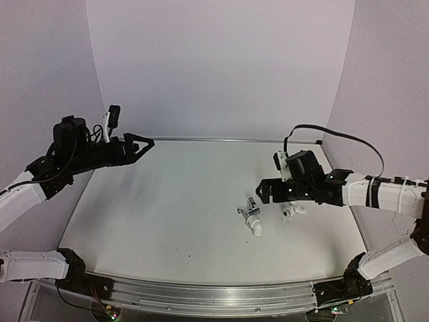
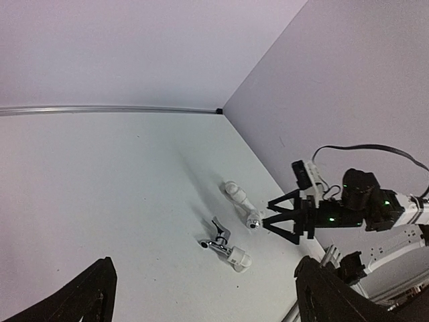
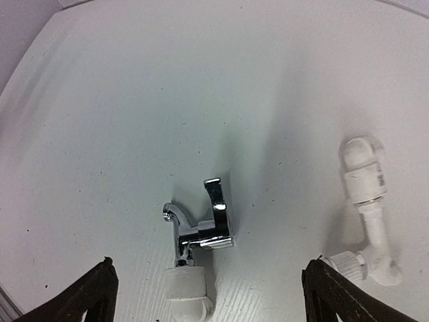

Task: Install the water faucets

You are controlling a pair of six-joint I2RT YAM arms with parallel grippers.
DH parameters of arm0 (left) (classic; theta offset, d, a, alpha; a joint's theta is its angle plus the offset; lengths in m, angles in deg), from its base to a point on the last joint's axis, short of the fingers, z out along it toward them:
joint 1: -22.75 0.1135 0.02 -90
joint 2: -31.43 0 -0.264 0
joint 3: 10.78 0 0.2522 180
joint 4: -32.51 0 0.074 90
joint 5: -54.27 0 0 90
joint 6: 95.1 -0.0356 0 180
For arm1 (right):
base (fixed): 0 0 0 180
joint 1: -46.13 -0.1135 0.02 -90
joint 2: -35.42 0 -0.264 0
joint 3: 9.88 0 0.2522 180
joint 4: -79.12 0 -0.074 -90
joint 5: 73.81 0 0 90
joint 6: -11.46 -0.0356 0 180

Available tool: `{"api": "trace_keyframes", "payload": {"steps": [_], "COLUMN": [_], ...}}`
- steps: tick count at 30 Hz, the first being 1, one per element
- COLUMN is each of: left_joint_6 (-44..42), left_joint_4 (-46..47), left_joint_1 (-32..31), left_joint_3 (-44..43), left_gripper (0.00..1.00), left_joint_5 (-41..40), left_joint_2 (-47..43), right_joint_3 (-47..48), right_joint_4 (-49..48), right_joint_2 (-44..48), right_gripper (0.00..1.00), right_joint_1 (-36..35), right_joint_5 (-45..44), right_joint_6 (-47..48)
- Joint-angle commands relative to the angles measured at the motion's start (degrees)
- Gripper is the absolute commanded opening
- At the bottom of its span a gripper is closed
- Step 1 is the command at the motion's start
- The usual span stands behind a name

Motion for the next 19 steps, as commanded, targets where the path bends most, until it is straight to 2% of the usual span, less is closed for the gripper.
{"api": "trace_keyframes", "payload": {"steps": [1, 4, 8, 15, 19], "left_joint_6": [1.14, 0.68, -0.67, -2.37, -2.3], "left_joint_4": [-6.14, -8.9, -9.25, -10.42, -11.45], "left_joint_1": [0.16, 0.16, 0.16, 0.16, 0.16], "left_joint_3": [-6.35, -8.2, -8.79, -10.26, -10.32], "left_gripper": [0.96, 0.96, 0.98, 0.98, 0.98], "left_joint_5": [-14.69, -24.97, -33.45, -38.06, -38.61], "left_joint_2": [-5.39, -8.77, -13.75, -17.29, -17.75], "right_joint_3": [8.0, 12.78, 17.46, 22.6, 21.25], "right_joint_4": [10.1, 14.16, 15.4, 15.5, 14.75], "right_joint_2": [10.82, 17.66, 24.27, 27.33, 27.43], "right_gripper": [0.98, 0.98, 0.98, 0.98, 0.98], "right_joint_1": [-0.07, -0.07, -0.09, -0.07, -0.1], "right_joint_5": [-10.92, -15.61, -19.85, -23.72, -22.47], "right_joint_6": [2.13, 4.95, 7.51, 8.6, 8.85]}}
